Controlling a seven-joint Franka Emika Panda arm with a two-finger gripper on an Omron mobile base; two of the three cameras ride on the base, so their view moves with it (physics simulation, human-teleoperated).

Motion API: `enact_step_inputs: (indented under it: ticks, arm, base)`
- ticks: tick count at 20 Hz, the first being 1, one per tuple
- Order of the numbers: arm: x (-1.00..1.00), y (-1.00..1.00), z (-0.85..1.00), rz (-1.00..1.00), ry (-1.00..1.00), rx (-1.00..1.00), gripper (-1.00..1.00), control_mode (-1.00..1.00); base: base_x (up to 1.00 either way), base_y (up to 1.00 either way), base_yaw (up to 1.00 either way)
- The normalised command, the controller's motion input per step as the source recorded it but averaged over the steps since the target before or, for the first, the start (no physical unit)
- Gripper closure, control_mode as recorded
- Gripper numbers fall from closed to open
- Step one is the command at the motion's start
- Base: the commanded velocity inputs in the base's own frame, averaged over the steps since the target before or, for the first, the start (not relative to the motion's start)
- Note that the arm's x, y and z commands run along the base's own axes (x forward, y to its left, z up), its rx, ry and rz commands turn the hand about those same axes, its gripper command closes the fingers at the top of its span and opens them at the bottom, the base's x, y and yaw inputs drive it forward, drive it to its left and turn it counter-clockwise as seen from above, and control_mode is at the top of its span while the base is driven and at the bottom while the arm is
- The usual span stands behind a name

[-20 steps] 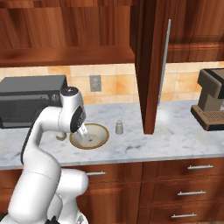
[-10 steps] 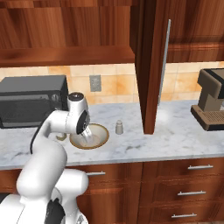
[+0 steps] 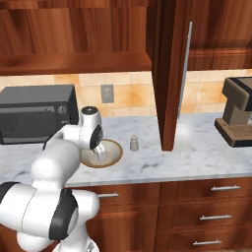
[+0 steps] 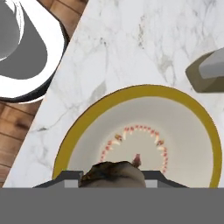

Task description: Retrieve the bottle and the shaker from the cabinet and place them next to the mixing bowl on the counter. Then add garlic from the fridge to the mixing bowl.

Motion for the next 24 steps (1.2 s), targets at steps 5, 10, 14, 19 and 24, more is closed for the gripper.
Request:
enact_step_inputs:
  ticks: [5, 10, 14, 19, 24]
  arm:
    - [0.07, 0.12, -0.18, 0.0, 0.0, 0.0, 1.0, -1.0]
    - [0.04, 0.01, -0.29, 0.0, 0.0, 0.0, 1.0, -1.0]
    - [0.19, 0.0, -0.34, 0.0, 0.01, 0.0, 1.0, -1.0]
    - [0.26, 0.0, -0.31, 0.0, 0.02, 0.0, 1.0, -1.0]
    - [0.24, 0.0, -0.14, 0.0, 0.01, 0.0, 1.0, -1.0]
  base:
    - [0.0, 0.0, 0.0]
    - [0.0, 0.0, 0.0]
    - [0.0, 0.0, 0.0]
    - [0.0, 0.0, 0.0]
    - [0.0, 0.0, 0.0]
